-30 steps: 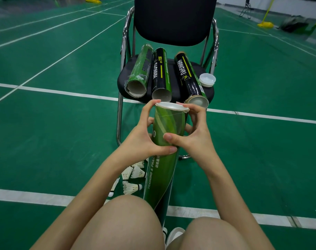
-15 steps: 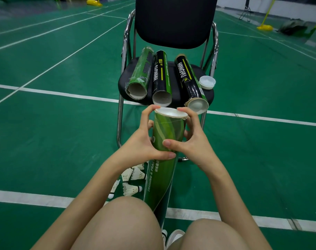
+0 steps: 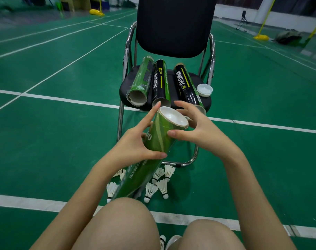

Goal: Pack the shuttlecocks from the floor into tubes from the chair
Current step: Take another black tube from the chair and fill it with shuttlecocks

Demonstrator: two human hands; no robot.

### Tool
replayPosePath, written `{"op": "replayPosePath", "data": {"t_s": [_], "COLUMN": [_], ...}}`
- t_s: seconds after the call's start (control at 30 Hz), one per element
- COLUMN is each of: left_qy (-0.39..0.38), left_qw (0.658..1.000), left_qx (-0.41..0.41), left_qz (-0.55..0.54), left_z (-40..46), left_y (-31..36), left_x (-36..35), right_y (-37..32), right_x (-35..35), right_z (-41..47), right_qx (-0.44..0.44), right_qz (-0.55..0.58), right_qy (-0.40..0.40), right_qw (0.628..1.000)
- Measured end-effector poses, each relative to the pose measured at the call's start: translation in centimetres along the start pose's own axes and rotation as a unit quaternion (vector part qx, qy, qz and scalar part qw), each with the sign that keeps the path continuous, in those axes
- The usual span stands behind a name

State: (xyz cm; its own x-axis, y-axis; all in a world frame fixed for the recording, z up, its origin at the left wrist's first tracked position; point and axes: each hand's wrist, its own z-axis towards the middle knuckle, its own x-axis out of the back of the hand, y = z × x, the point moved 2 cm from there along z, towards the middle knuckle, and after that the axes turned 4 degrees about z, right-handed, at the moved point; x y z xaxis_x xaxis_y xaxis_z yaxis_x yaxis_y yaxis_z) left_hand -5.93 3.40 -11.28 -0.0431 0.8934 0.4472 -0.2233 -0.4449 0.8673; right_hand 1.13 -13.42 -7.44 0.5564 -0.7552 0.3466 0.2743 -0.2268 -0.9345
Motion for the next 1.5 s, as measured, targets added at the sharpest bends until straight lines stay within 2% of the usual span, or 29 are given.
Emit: {"op": "replayPosePath", "data": {"t_s": [0.1, 0.17, 0.3, 0.5, 0.6, 0.73, 0.97, 1.17, 1.5], "left_qy": [-0.001, 0.01, 0.042, 0.129, 0.161, 0.197, 0.181, 0.109, 0.063], "left_qw": [0.998, 0.995, 0.986, 0.95, 0.937, 0.93, 0.934, 0.928, 0.89], "left_qx": [-0.011, -0.022, -0.063, -0.149, -0.164, -0.147, -0.114, -0.106, -0.051], "left_qz": [0.055, 0.097, 0.151, 0.242, 0.263, 0.274, 0.287, 0.34, 0.449], "left_z": [-0.4, -0.7, -1.1, -0.1, 0.5, 1.8, 5.0, 8.9, 14.2], "left_y": [1.1, 2.0, 4.2, 7.2, 7.4, 7.3, 3.5, -1.2, -6.5], "left_x": [1.0, 1.6, 2.7, 4.6, 5.0, 5.3, 4.0, 2.4, 2.1], "right_y": [-1.6, -2.5, -4.2, -6.7, -7.5, -7.5, -5.2, -1.6, 4.1], "right_x": [0.4, 0.4, 0.6, 1.3, 1.7, 2.5, 3.5, 4.5, 5.1], "right_z": [-0.1, -0.2, -0.9, -2.7, -3.3, -3.6, -1.7, 0.7, 5.3], "right_qx": [-0.014, 0.005, 0.083, 0.192, 0.233, 0.275, 0.299, 0.28, 0.26], "right_qz": [-0.015, -0.05, -0.04, 0.023, 0.031, -0.034, -0.113, -0.147, -0.143], "right_qy": [-0.06, -0.062, -0.019, 0.069, 0.125, 0.201, 0.265, 0.283, 0.296], "right_qw": [0.998, 0.997, 0.996, 0.979, 0.964, 0.94, 0.91, 0.906, 0.908]}}
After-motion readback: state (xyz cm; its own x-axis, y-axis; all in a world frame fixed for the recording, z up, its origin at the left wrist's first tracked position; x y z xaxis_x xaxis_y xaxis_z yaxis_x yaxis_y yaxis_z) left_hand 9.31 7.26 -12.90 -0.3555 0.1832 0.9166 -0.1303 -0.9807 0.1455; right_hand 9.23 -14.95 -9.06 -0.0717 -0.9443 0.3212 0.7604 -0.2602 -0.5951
